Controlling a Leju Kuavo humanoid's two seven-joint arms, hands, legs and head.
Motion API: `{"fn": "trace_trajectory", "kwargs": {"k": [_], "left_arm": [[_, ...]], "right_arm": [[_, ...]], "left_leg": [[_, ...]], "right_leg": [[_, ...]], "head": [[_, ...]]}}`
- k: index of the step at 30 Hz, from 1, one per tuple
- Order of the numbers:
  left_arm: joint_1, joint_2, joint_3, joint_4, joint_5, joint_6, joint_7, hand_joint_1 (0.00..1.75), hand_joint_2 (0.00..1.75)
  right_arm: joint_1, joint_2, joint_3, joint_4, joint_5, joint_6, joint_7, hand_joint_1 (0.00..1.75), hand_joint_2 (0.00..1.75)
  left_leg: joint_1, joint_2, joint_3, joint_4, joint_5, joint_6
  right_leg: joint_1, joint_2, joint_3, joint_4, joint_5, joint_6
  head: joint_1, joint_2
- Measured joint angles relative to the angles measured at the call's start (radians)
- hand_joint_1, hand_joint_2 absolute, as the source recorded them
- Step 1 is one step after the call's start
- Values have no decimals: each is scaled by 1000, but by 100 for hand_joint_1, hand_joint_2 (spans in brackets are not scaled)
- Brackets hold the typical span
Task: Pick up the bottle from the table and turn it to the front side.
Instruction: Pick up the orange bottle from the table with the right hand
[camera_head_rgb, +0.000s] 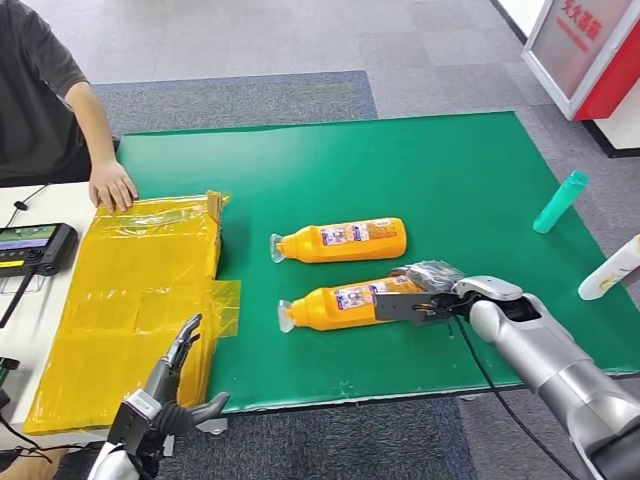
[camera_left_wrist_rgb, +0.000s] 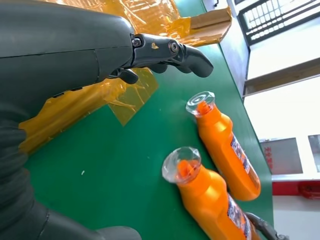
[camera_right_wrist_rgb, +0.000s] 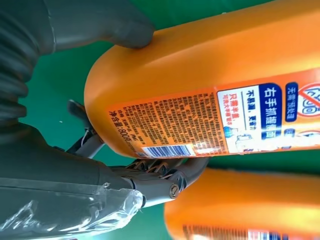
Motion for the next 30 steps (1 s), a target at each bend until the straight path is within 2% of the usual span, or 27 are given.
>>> {"fn": "trace_trajectory", "kwargs": {"k": [7, 13, 18, 30], "left_arm": [[30, 16, 0, -4, -8, -38, 0, 0, 175], [44, 22, 1, -20, 20, -54, 0, 0, 175], [48, 22, 1, -34, 41, -65, 0, 0, 175], [28, 0, 2, -53, 114, -141, 0, 0, 175]], "right_arm": [[199, -2, -149, -102, -53, -145, -83, 175, 175], [326, 7, -262, -178, -90, -172, -116, 175, 175], [392, 21, -329, -225, -109, -177, -138, 175, 175], [509, 167, -457, -287, -246, -165, -281, 175, 175]], "left_leg": [[0, -1, -1, 0, -2, 1], [0, -1, -1, 0, -3, 1], [0, -1, -1, 0, -2, 1], [0, 0, -1, 0, -2, 1]], "right_leg": [[0, 0, 0, 0, -2, 0], [0, 0, 0, 0, -2, 0], [0, 0, 0, 0, -2, 0], [0, 0, 0, 0, -2, -1]], "head": [[0, 0], [0, 0], [0, 0], [0, 0]]}}
